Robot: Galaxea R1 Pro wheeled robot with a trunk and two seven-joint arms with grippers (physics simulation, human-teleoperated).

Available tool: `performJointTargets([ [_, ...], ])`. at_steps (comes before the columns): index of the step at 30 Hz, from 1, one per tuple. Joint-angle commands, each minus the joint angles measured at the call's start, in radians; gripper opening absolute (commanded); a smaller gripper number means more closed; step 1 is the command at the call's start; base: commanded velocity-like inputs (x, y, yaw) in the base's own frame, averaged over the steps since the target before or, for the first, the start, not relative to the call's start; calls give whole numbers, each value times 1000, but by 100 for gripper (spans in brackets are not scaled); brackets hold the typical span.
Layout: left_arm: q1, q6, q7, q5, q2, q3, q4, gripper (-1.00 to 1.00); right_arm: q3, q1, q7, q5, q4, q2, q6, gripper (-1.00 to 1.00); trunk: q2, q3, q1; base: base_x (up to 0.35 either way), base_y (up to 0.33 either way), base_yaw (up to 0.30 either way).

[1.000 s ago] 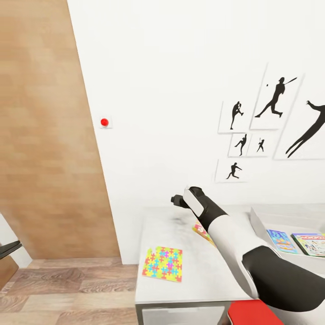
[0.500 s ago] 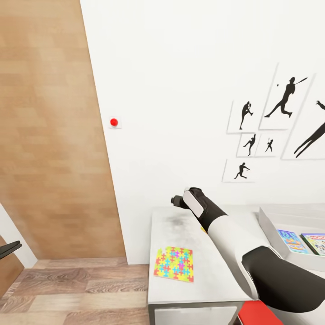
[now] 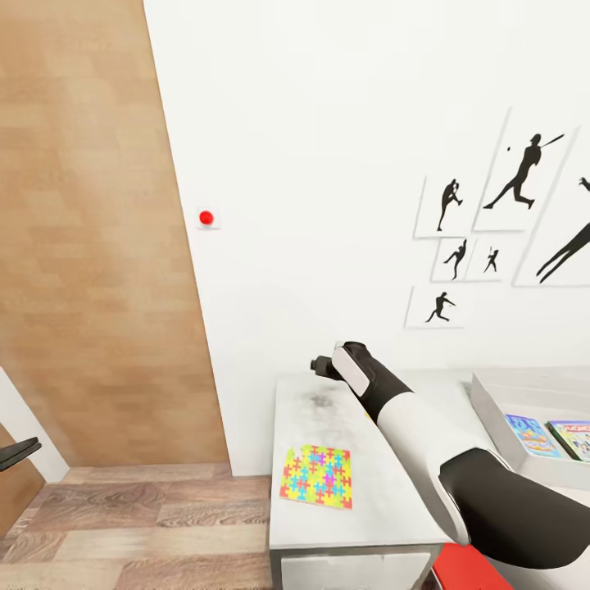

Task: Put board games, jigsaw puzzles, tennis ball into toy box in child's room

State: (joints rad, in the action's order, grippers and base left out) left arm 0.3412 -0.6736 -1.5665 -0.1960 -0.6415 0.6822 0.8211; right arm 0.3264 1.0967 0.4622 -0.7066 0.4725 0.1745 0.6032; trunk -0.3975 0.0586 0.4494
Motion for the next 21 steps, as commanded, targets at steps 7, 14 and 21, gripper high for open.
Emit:
performJointTargets([
  [7, 3, -16, -4, 1, 50, -33, 40, 100, 4, 1, 9, -7, -1, 0, -22, 100, -3, 14, 1, 0, 0, 0],
  [14, 4, -26, -4, 3, 113, -142, 118, 100, 5, 0, 8, -7, -5, 0, -45, 100, -3, 25, 1, 0, 0, 0],
  [21, 8, -28, -4, 5, 146, -194, 139, 100, 5, -2, 7, -7, -6, 0, -49, 100, -3, 36, 1, 0, 0, 0],
])
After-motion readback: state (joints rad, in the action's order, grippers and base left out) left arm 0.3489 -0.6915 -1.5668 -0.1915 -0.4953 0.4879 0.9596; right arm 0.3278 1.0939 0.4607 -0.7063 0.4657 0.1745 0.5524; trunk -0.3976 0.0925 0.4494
